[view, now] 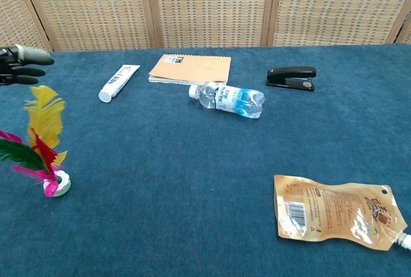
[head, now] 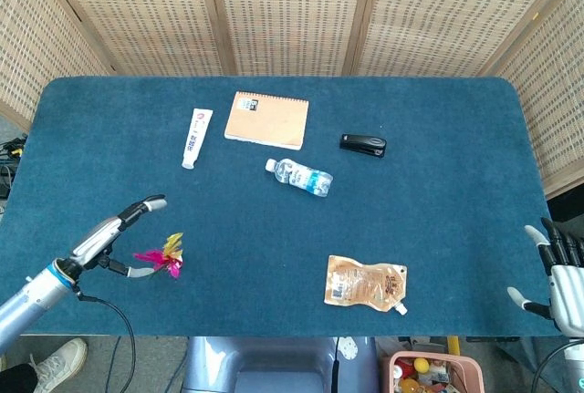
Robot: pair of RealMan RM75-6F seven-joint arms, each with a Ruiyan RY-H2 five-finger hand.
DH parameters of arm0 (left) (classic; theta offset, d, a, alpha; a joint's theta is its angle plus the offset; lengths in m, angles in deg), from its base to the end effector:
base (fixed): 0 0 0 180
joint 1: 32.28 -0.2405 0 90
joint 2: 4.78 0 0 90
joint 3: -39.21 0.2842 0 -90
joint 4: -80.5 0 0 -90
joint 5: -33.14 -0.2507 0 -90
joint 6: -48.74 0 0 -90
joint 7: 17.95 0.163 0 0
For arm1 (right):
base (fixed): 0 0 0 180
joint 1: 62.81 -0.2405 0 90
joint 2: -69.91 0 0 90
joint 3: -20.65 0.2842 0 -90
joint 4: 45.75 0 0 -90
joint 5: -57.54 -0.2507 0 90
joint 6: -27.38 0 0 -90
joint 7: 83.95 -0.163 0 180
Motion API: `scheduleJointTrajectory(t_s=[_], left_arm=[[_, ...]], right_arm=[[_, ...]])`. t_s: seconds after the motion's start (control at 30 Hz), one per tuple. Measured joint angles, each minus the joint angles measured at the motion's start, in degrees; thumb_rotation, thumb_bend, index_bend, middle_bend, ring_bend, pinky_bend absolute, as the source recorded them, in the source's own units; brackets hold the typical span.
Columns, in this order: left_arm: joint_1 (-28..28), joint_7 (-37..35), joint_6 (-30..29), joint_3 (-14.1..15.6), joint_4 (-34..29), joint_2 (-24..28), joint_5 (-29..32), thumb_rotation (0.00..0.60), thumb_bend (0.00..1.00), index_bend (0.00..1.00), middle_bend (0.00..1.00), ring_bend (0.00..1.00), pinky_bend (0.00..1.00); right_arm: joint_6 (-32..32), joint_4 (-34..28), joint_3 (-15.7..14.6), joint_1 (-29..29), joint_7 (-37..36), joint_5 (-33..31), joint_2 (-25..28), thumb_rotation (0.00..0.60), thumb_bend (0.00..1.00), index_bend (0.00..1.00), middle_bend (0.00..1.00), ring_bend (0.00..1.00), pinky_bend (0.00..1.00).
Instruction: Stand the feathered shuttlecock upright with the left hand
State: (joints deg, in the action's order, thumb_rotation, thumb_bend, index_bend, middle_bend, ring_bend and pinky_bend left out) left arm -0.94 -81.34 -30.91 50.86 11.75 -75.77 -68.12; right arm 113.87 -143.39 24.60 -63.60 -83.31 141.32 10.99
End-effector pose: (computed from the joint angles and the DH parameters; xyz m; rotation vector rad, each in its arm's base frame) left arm -0.3194 0.3105 0.0745 -1.8027 -1.5947 -1.4163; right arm -0.3547 -0.1842 0.1651 1.2960 -0.9193 0.8583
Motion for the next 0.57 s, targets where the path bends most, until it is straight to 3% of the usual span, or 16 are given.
scheduleJointTrajectory(t_s=[0.27, 0.37, 0.57], left_arm=[[-5.05, 8.58, -6.77, -1.93, -2.64, 3.71, 3.08, 0.6, 0.0, 0.0, 0.0, 0.0, 0.0], [-7.35, 15.83, -8.58, -2.72, -6.29, 5.77, 5.66, 0.6, 0.0, 0.0, 0.0, 0.0, 0.0], [-12.11, 39.65, -10.86, -4.41, -16.16, 9.05, 12.47, 0.6, 0.0, 0.0, 0.0, 0.0, 0.0]], right_arm=[[1.15, -0.08, -0.33, 0.55, -2.19, 1.44, 0.87, 0.6, 0.0, 0.0, 0.0, 0.0, 0.0], [1.83, 0.33, -0.33, 0.75, -2.62, 1.88, 0.95, 0.6, 0.0, 0.0, 0.0, 0.0, 0.0], [2.21, 1.02, -0.24, 1.04, -2.94, 1.78, 0.9, 0.6, 0.0, 0.0, 0.0, 0.0, 0.0]])
